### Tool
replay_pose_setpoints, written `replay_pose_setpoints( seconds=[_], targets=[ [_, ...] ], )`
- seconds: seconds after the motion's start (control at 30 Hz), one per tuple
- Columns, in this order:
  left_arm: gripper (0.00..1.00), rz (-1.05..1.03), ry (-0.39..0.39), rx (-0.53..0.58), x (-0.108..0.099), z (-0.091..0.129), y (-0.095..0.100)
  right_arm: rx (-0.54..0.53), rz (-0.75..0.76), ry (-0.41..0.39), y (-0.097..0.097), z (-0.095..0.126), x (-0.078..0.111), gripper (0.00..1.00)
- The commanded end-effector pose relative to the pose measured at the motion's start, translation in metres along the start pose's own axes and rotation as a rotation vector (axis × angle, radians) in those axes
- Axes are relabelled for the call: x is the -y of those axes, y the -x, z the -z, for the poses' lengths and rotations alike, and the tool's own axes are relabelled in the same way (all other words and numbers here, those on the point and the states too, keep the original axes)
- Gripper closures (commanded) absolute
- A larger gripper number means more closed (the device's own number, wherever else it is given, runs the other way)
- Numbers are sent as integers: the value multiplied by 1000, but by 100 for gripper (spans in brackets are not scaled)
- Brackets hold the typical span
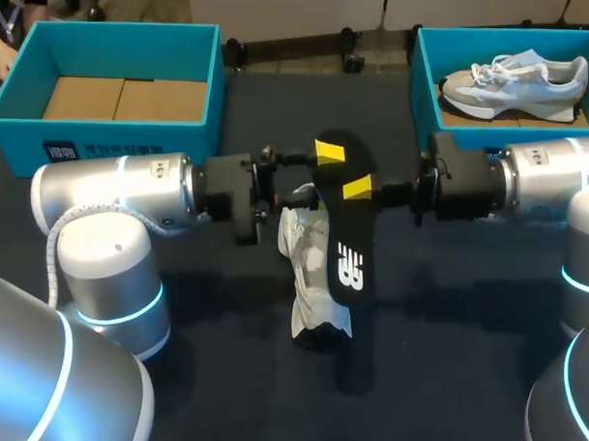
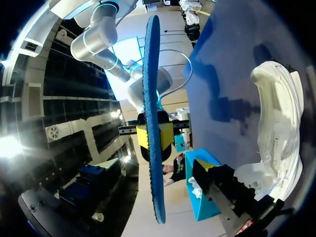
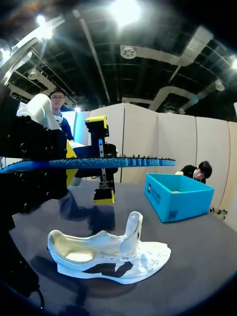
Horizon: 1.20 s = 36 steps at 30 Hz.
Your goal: Take the shoe out of the shoebox, open the shoe tongue, remove and reinsert the insole, then place the shoe into the shoebox
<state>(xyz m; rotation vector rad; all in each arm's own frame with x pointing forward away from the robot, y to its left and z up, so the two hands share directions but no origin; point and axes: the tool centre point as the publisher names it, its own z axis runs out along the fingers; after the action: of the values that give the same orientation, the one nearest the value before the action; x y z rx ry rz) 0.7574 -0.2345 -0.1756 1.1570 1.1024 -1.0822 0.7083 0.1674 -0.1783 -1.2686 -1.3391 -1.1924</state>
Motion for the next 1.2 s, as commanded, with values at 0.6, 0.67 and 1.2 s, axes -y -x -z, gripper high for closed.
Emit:
replay_pose_setpoints(
  seconds=[0.6, 0.67, 1.2],
  targets=[
    [100, 23, -14, -11, 4, -7, -13, -5, 1, 11, 2, -10, 2, 100],
    [100, 28, -20, -13, 6, -8, -13, -5, 2, 12, 2, -10, 3, 100],
    [100, 152, -33, -22, 13, 1, -20, 81, 16, 96, 15, 26, 17, 0]
  ],
)
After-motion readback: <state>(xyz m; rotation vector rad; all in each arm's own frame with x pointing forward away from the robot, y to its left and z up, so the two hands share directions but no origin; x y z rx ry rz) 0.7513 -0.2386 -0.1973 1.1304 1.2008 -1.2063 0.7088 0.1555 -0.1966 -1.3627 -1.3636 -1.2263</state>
